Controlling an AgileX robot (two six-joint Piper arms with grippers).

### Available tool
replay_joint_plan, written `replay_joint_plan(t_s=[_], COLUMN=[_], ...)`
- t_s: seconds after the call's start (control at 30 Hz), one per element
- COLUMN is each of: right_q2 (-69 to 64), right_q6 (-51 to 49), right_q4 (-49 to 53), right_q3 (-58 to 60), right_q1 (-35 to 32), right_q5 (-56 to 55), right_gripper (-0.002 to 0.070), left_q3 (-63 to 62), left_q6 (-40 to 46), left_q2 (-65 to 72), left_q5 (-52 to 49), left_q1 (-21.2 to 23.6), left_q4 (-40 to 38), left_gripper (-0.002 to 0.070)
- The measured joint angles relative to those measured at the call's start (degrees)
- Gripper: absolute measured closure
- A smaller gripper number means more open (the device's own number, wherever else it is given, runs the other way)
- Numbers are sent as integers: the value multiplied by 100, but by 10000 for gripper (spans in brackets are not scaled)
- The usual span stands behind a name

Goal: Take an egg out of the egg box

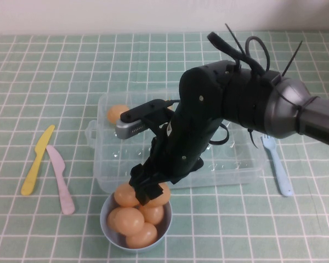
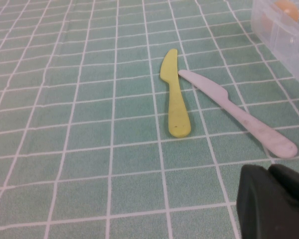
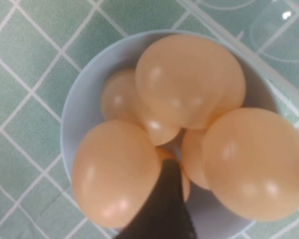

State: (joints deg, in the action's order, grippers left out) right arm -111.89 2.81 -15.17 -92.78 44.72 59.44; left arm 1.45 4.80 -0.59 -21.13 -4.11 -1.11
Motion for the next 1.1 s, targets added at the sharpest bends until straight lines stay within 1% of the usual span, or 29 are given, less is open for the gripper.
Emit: replay_joint_plan(t_s=[0.4, 0.53, 0.63, 0.7, 0.83, 0.87, 0.97, 1.1], right_q2=[466, 657, 841, 1055, 1633, 1789, 2189, 2607], right_q6=[0, 0, 0, 0, 0, 0, 0, -127], right_q4=[108, 192, 256, 267, 267, 280, 288, 317], right_q3=[0, 0, 4, 81, 417, 541, 891, 1305], right_q1=[0, 0, 36, 87, 151, 164, 174, 174], right_q5=[300, 502, 648, 672, 751, 761, 786, 837], right_gripper=[97, 146, 247, 348, 575, 615, 667, 687], left_q3=[0, 0, 0, 0, 0, 0, 0, 0], left_q6=[0, 0, 0, 0, 0, 0, 0, 0], left_q2=[0, 0, 0, 0, 0, 0, 0, 0], left_q5=[0, 0, 0, 0, 0, 0, 0, 0], left_q1=[0, 0, 0, 0, 0, 0, 0, 0], left_q4=[0, 0, 0, 0, 0, 0, 0, 0], left_gripper=[680, 680, 680, 680, 680, 680, 680, 680])
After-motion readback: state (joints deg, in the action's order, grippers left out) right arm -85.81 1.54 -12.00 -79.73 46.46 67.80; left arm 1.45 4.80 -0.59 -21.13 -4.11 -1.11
